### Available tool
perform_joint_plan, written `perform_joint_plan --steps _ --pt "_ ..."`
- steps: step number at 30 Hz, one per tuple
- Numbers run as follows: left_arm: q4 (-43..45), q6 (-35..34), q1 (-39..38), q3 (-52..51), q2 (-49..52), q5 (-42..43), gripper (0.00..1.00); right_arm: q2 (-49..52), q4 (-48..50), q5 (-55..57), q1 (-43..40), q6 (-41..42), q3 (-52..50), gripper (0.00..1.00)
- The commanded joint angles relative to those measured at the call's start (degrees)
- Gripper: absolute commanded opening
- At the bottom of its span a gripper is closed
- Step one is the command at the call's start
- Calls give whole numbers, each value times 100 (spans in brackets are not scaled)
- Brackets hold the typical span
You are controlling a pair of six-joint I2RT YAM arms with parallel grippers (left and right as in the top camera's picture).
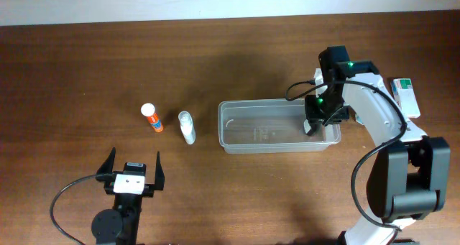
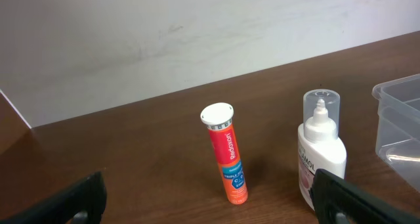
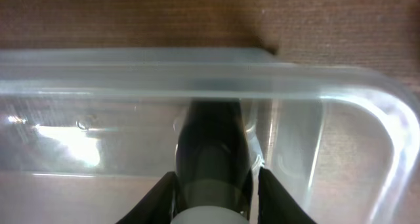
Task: Pack container
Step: 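Move the right gripper to the Panadol box and grasp it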
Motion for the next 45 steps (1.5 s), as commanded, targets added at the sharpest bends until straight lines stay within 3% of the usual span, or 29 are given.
perform_joint_plan --steps 1,7,11,12,13,17,23,37,45 --pt "-9 68 33 -24 -28 79 100 4 -269 13 9 -114 616 39" --pt "-11 68 33 -24 -28 79 100 -9 -1582 234 -114 -256 2229 56" --pt "-9 68 33 -24 -28 79 100 -17 -2201 632 -632 -608 3519 82" --pt "-11 68 33 -24 -28 79 100 -17 -2199 710 -796 -710 3659 84" --pt "-11 68 33 -24 -28 81 100 -17 -2087 763 -1349 -1036 3794 90" --pt "-11 68 33 -24 -28 79 100 160 -1764 398 -2465 -1676 3740 95" --pt "-9 68 33 -24 -28 81 100 717 -1366 -387 -3248 -2400 3740 96" --pt "-11 68 33 -24 -28 79 100 2131 -555 466 -3416 -3053 3740 96" --pt "-11 68 33 -24 -28 79 100 2527 -415 304 -3595 -3436 3740 97"
